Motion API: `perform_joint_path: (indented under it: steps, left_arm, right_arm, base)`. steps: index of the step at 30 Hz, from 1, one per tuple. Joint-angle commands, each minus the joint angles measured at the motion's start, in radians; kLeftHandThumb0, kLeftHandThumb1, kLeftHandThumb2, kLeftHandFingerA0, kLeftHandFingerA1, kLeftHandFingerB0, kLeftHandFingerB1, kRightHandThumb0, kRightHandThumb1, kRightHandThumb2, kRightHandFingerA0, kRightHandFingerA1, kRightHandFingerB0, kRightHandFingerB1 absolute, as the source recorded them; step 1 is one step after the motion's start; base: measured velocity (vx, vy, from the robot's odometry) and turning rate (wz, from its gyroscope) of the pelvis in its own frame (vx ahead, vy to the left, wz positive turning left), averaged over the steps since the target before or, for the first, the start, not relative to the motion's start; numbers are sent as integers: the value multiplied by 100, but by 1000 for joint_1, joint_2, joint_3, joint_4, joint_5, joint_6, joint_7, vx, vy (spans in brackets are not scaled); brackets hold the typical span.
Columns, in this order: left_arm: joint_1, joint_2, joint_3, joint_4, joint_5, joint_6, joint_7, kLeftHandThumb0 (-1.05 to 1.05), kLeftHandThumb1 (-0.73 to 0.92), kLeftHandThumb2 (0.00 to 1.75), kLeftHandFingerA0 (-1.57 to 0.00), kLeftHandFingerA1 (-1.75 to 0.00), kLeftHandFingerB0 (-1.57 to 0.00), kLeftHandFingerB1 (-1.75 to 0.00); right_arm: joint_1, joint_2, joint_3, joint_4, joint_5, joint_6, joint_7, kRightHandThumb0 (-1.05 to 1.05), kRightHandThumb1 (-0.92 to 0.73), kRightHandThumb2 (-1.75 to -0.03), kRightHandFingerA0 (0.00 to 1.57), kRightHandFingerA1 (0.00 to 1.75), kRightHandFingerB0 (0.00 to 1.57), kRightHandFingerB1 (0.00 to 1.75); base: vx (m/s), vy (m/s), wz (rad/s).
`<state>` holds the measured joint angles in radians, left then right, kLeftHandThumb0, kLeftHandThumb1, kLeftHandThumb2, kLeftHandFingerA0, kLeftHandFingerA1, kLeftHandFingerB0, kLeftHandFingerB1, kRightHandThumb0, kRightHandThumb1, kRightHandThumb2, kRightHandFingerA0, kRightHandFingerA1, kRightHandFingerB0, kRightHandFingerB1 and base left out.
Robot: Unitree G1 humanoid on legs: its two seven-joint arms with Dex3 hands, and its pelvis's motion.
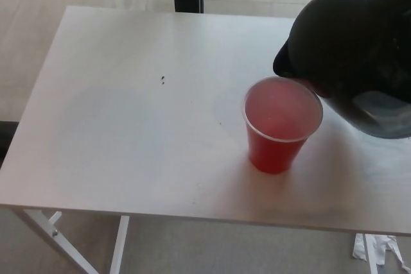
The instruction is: The robot uses its right hand to lift up a kettle kept on the middle of the desk by its handle and tilt it into a glass kept next to it to pour out water
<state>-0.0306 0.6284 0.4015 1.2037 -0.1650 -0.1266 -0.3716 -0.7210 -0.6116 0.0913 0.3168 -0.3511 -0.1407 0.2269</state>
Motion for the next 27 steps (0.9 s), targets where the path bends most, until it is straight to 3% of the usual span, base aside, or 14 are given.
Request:
perform_joint_path:
  steps: [1, 2, 6, 8, 9, 12, 13, 15, 16, 17, 19, 21, 24, 27]
  left_arm:
    - [6, 35, -14, -11, 14, -19, 2, -72, 89, 67, -57, -49, -38, -41]
    - [-2, 36, -10, -6, 10, -12, 5, -71, 69, 107, -49, -61, -32, -53]
    - [-11, 35, -2, 1, 0, -4, 2, -74, 70, 107, -52, -63, -34, -54]
    - [-12, 35, -2, 1, 1, -4, 2, -74, 71, 107, -54, -62, -35, -54]
    - [-13, 35, -4, -1, 3, -5, 5, -74, 71, 108, -53, -62, -35, -54]
    - [-20, 36, -7, -2, 6, 0, 7, -74, 70, 107, -52, -61, -34, -53]
    - [-24, 34, -8, 3, 7, -5, 4, -75, 71, 108, -54, -63, -34, -53]
    - [-23, 35, -8, 1, 7, -7, 4, -75, 71, 108, -53, -62, -34, -53]
    - [-23, 34, -1, -1, -1, -3, -1, -76, 71, 108, -54, -63, -34, -53]
    - [-21, 33, -7, 2, 7, -18, 4, -75, 71, 108, -53, -61, -35, -54]
    - [-24, 36, -5, 2, 5, -8, 3, -76, 70, 107, -53, -61, -35, -54]
    - [-20, 36, -9, -10, 7, -13, 1, -76, 71, 108, -52, -62, -33, -54]
    - [-28, 45, -5, -11, 2, -5, -9, -77, 72, 109, -52, -62, -33, -54]
    - [-26, 51, -12, -12, 10, -10, -4, -75, 73, 109, -50, -62, -32, -53]
  right_arm:
    - [-90, 15, 27, 29, 7, -207, -13, -22, -58, -97, 108, 174, 74, 149]
    - [-96, 19, 34, 19, -1, -197, -12, -23, -58, -107, 91, 173, 81, 145]
    - [-115, 35, 49, 15, -11, -193, -20, -16, -55, -113, 96, 162, 87, 141]
    - [-133, 44, 57, 39, -21, -244, -41, -17, -62, -99, 92, 175, 76, 161]
    - [-145, 45, 66, 37, -33, -249, -44, -24, -68, -74, 90, 175, 72, 163]
    - [-165, 39, 79, 40, -50, -245, -37, -25, -70, -70, 90, 175, 64, 172]
    - [-173, 40, 80, 48, -48, -255, -36, -22, -66, -75, 90, 175, 63, 175]
    - [-190, 39, 81, 81, -52, -293, -54, -11, -52, -108, 92, 175, 69, 170]
    - [-199, 36, 76, 97, -39, -289, -35, -16, -48, -116, 123, 143, 101, 130]
    - [-221, 32, 66, 152, -20, -330, -38, -15, -48, -132, 94, 174, 80, 159]
    - [-230, 26, 61, 160, -8, -304, -8, -18, -49, -133, 95, 173, 84, 158]
    - [-249, 7, 53, 186, 4, -316, 20, -21, -53, -118, 94, 173, 86, 144]
    - [-285, -19, 46, 234, 8, -350, 38, -23, -62, -100, 91, 175, 73, 165]
    - [-294, -35, 38, 243, 14, -387, 46, -20, -56, -112, 91, 175, 76, 165]
  base:
    - [0, 0, 0]
    - [0, 0, 0]
    - [0, 0, 0]
    - [0, 0, 0]
    - [0, 0, 0]
    - [0, 0, 0]
    - [0, 0, 0]
    - [0, 0, 0]
    - [0, 0, 0]
    - [0, 0, 0]
    - [0, 0, 0]
    - [0, 0, 0]
    - [0, 0, 0]
    - [0, 0, 0]
